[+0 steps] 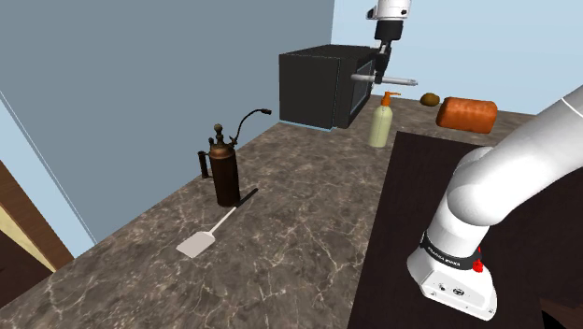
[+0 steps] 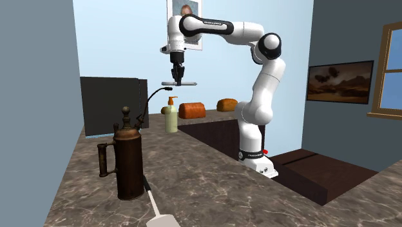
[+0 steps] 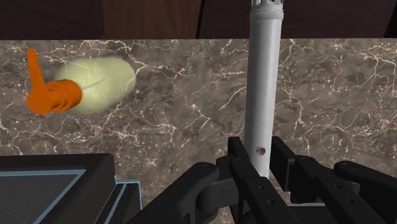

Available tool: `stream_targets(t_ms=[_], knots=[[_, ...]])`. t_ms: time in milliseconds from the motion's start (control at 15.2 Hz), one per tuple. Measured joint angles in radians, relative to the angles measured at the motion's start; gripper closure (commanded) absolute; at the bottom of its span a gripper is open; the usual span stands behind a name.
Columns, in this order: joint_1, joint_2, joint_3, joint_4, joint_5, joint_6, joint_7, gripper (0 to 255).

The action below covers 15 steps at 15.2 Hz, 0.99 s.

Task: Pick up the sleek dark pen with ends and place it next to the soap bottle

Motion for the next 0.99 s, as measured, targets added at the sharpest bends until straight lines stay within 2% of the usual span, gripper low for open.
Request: stream_targets(t_ms=[198,990], knots=[[-0.011,0.051,-0.065,0.042,-0.011,0.015,-0.077,255],[-0.022,0.037,-0.088,-0.117,-0.028,0.162,-0.084,255]])
